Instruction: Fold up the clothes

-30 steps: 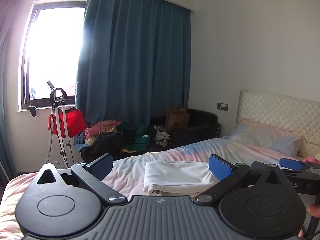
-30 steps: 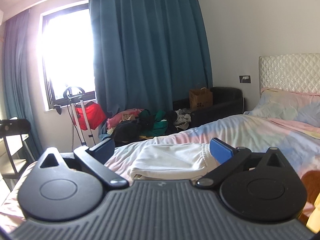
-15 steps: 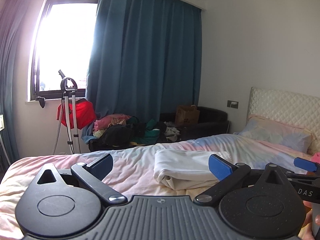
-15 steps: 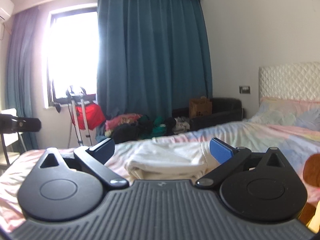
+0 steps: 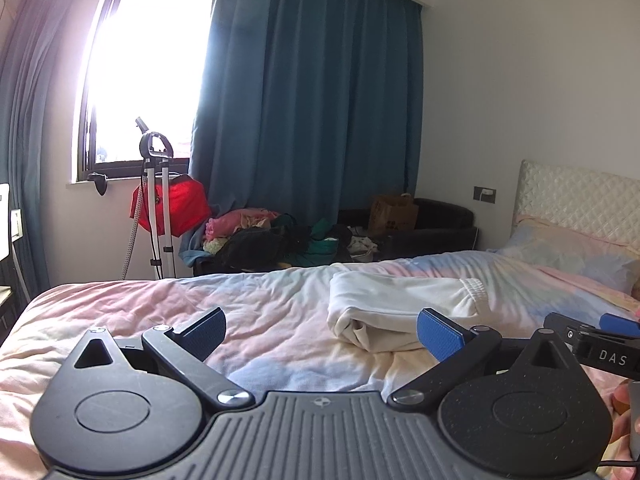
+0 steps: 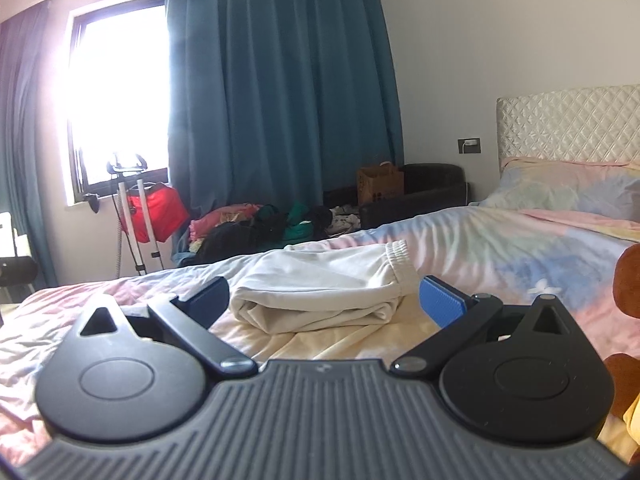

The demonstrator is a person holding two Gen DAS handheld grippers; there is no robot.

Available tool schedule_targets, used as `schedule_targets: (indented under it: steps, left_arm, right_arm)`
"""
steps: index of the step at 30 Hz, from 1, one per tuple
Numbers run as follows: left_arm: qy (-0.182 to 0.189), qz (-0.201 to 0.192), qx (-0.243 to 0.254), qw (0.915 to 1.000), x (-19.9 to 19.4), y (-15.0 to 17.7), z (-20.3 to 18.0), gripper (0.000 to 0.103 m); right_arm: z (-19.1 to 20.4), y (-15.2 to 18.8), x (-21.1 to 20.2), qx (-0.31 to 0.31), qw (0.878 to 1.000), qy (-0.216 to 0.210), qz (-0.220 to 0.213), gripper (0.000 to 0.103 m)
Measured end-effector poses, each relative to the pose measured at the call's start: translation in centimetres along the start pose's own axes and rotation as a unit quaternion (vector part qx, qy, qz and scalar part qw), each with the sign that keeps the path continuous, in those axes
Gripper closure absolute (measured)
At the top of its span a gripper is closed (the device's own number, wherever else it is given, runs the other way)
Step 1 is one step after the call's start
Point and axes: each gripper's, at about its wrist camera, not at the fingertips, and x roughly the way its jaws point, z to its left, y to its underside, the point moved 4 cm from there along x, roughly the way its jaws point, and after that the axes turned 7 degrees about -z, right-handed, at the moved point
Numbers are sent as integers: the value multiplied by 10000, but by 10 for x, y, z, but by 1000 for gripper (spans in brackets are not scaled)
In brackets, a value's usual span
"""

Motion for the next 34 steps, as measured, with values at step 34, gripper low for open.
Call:
schedule_targets:
  steps: [34]
  left_arm:
    - [61,92,118,9999,3,6,-17,0]
  right_arm:
    - [0,-2,-1,-52,10000,-64,18,0]
